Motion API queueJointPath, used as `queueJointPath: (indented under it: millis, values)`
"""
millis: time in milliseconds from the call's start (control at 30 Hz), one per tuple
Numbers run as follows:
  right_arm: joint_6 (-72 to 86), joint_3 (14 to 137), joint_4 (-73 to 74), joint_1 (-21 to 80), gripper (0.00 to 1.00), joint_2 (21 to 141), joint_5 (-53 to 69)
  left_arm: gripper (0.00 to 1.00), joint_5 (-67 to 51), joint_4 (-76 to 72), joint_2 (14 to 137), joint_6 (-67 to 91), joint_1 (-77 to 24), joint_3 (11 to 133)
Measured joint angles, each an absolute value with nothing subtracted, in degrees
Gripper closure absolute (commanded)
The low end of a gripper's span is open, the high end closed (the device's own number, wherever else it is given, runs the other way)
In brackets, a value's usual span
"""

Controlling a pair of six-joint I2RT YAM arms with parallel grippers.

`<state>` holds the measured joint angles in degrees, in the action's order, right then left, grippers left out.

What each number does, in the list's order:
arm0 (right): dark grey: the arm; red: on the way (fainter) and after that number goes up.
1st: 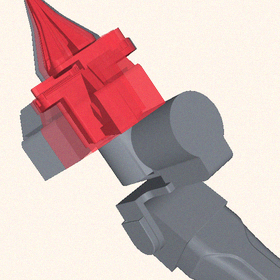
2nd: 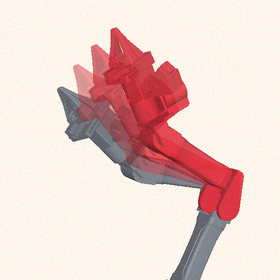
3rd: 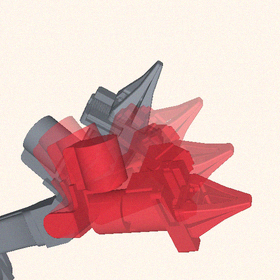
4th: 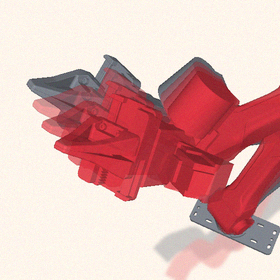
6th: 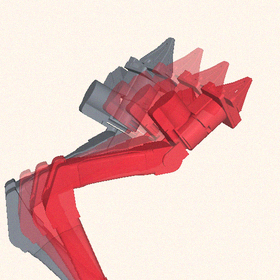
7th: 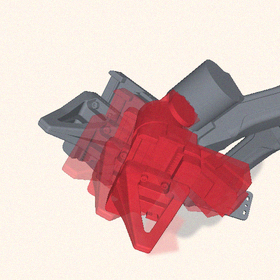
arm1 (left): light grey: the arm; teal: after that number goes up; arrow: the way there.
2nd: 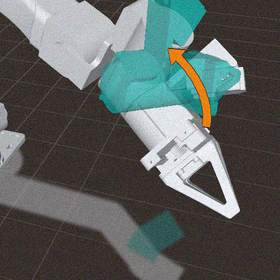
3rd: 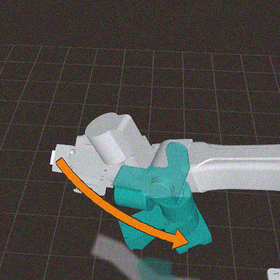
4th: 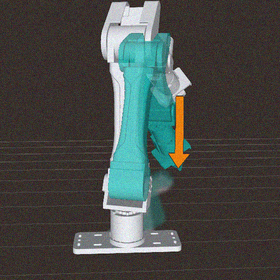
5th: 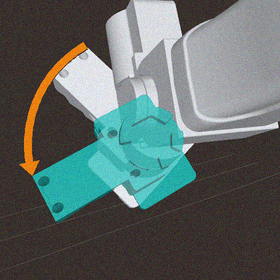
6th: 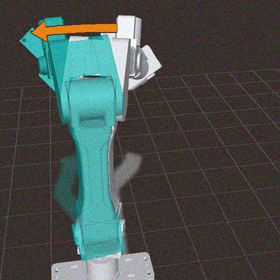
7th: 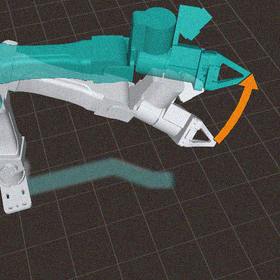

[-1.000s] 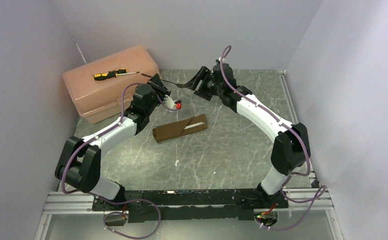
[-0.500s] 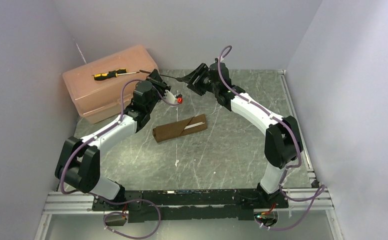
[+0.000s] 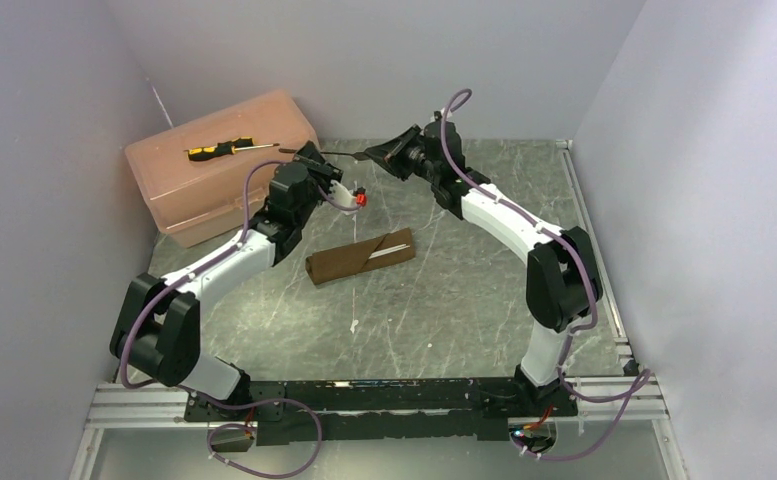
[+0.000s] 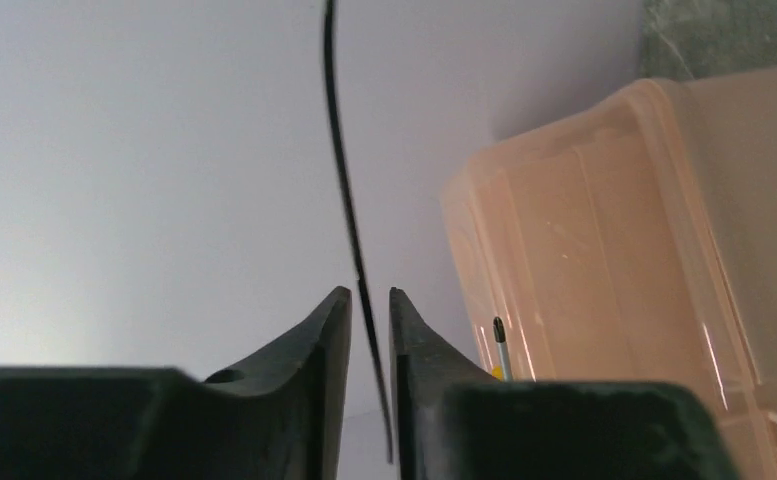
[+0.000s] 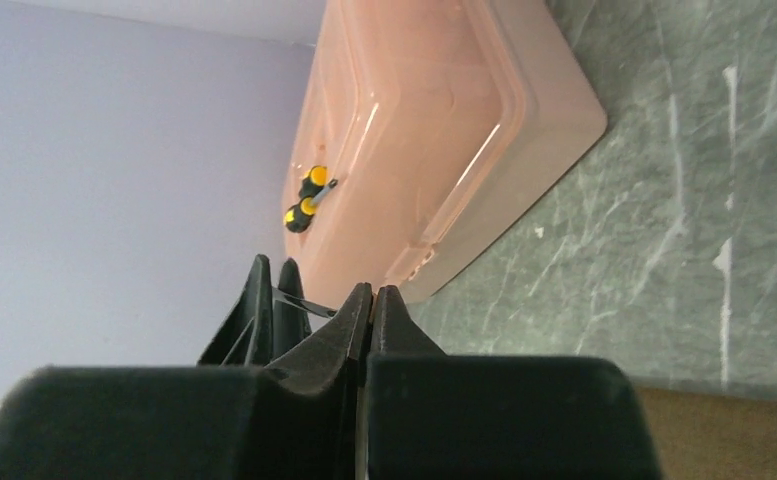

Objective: Fold the napkin into a case and place the utensils inside
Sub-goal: Pass from the left arm to the right, then insert the fork into the folded napkin.

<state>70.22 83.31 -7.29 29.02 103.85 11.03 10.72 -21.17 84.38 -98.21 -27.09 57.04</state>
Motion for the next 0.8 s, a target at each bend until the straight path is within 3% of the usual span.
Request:
queueJointPath:
  millis: [33,133,333,567,800]
  values:
    - [70.2,83.3,-7.7,28.7,1.00,103.8,11.1,0.51,11.1,-19.9,84.4,-97.5,-27.3,57.2]
    - [69.6,83.2,-7.4,27.9,1.00,103.8,11.6,0.34,12.2,-13.4,84.4,-94.0,-27.6,59.4]
    - [65.6,78.7,-7.1,21.0,1.00,102.1,15.6,0.17,10.2,18.1,85.8,-71.3,-27.7,77.3]
    - [54.0,69.1,0.1,11.2,1.00,93.0,17.1,0.24,0.0,45.8,89.2,-48.4,-27.0,86.5]
    - [41.3,62.7,7.7,10.0,1.00,80.4,16.4,0.45,-11.4,59.3,98.5,-32.2,-20.6,86.5]
